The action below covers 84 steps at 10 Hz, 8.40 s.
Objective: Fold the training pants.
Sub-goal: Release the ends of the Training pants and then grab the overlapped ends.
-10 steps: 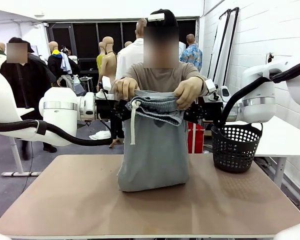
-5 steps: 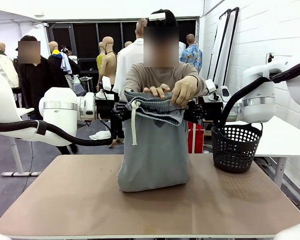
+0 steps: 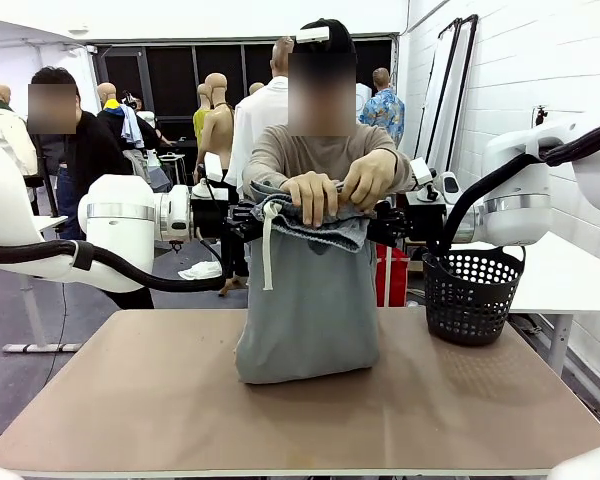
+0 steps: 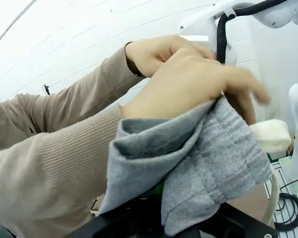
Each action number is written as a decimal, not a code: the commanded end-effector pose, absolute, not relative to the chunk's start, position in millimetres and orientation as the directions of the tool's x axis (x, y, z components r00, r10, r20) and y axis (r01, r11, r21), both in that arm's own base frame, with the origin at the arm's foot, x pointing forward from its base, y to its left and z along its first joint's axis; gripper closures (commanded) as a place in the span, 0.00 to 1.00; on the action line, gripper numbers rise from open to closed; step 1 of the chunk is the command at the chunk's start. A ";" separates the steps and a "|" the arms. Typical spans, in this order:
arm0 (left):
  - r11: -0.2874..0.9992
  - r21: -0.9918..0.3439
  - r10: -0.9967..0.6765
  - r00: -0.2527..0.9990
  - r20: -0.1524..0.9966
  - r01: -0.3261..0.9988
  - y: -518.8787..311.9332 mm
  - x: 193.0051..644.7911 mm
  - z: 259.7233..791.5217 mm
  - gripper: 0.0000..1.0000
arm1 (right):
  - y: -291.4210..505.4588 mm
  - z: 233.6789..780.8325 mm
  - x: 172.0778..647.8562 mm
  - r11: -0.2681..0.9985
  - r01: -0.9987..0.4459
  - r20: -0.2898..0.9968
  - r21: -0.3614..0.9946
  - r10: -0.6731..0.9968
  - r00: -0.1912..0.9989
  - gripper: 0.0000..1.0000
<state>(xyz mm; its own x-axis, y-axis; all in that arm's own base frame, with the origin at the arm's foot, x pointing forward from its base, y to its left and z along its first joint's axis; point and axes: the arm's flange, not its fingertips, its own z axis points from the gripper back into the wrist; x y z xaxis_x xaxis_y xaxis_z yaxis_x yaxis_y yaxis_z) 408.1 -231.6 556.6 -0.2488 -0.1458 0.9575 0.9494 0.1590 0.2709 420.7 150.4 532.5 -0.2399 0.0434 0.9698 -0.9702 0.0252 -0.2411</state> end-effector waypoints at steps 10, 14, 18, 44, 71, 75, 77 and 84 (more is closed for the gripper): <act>0.152 0.275 -0.141 -0.254 0.957 0.950 -231.5 406.7 558.3 1.00 | 150.3 534.1 420.2 0.025 -0.969 0.969 -0.244 0.041 -0.243 1.00; 0.152 0.275 -0.141 -0.254 0.957 0.950 -231.5 406.7 558.3 1.00 | 150.3 534.1 420.2 0.025 -0.969 0.969 -0.244 0.041 -0.243 1.00; 0.152 0.275 -0.141 -0.254 0.957 0.950 -231.5 406.7 558.3 1.00 | 150.3 534.1 420.2 0.025 -0.969 0.969 -0.244 0.041 -0.243 1.00; 0.152 0.275 -0.141 -0.254 0.957 0.950 -231.5 406.7 558.3 1.00 | 150.3 534.1 420.2 0.025 -0.969 0.969 -0.244 0.041 -0.243 1.00; 0.268 0.178 -0.015 -0.181 0.983 0.947 -160.7 384.5 541.8 0.00 | 117.9 547.9 414.1 0.133 -0.987 0.996 -0.091 0.028 -0.088 0.00; 0.256 0.214 -0.041 -0.211 0.977 0.943 -165.8 398.5 548.5 0.00 | 120.8 547.0 414.8 0.129 -0.988 0.996 -0.086 0.017 -0.085 0.00; 0.233 0.207 -0.033 -0.205 0.978 0.950 -169.6 400.7 548.8 0.00 | 122.6 546.6 414.2 0.127 -0.989 0.997 -0.079 0.016 -0.077 0.00; 0.179 0.199 -0.040 -0.195 0.980 0.963 -180.6 410.5 547.1 0.00 | 134.2 544.7 403.0 0.133 -0.989 0.997 -0.072 0.022 -0.070 0.00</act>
